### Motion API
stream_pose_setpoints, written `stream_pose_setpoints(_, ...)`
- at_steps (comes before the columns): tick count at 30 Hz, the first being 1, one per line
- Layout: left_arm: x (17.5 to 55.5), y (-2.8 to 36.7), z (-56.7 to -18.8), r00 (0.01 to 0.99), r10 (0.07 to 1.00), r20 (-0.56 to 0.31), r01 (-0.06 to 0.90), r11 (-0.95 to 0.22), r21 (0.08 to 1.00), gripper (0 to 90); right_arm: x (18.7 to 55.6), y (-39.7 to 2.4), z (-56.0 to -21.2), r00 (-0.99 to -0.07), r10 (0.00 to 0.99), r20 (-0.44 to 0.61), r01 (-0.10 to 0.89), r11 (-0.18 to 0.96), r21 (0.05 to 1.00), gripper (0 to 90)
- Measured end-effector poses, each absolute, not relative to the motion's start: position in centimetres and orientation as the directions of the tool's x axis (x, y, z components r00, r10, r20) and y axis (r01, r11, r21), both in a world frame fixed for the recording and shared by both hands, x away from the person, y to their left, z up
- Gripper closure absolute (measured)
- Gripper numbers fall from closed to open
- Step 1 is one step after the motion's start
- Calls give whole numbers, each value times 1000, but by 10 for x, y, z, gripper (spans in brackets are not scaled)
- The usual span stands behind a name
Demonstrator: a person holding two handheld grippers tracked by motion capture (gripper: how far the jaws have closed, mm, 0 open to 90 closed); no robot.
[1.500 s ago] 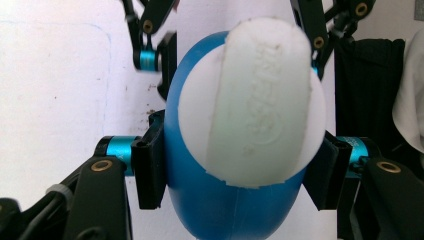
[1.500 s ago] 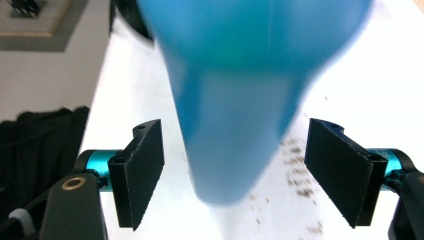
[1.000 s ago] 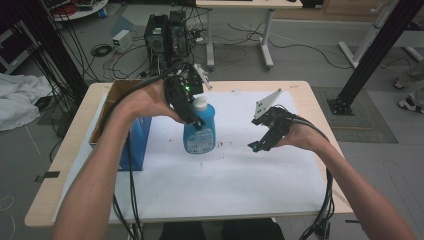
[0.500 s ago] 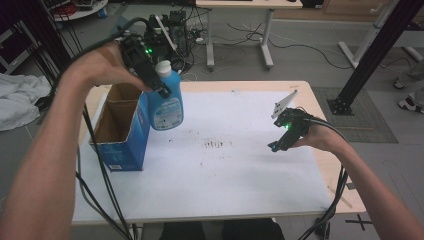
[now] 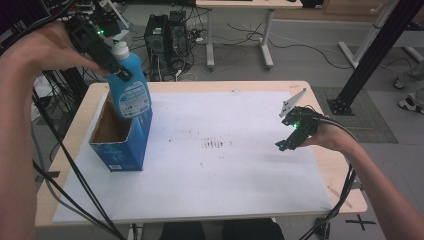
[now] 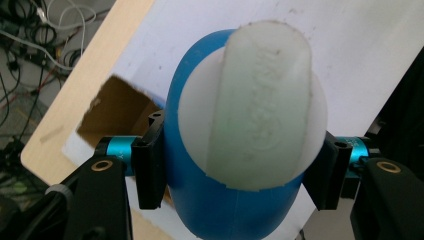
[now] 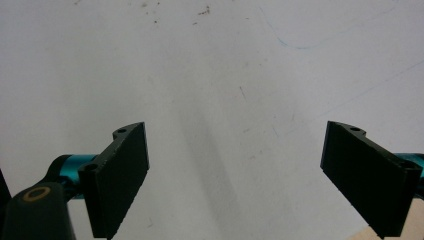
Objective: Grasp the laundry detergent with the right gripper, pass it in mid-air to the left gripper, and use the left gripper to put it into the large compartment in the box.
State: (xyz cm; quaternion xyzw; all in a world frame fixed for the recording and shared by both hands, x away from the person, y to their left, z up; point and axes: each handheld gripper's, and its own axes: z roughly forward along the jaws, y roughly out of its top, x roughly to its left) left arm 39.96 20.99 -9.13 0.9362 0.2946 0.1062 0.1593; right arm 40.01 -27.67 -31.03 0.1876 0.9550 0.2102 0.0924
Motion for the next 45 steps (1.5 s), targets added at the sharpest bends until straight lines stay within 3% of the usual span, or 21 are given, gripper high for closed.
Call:
stream_pose_setpoints(17,404,248,-114,757,646,94,587,-737,336,382,396,-289,-306,-907,407,-107,330,846,419,112)
stream_pose_setpoints(45,416,267,-219,751,660,20,632,-728,266,382,394,-281,-315,-914,394,-99,327,858,397,111)
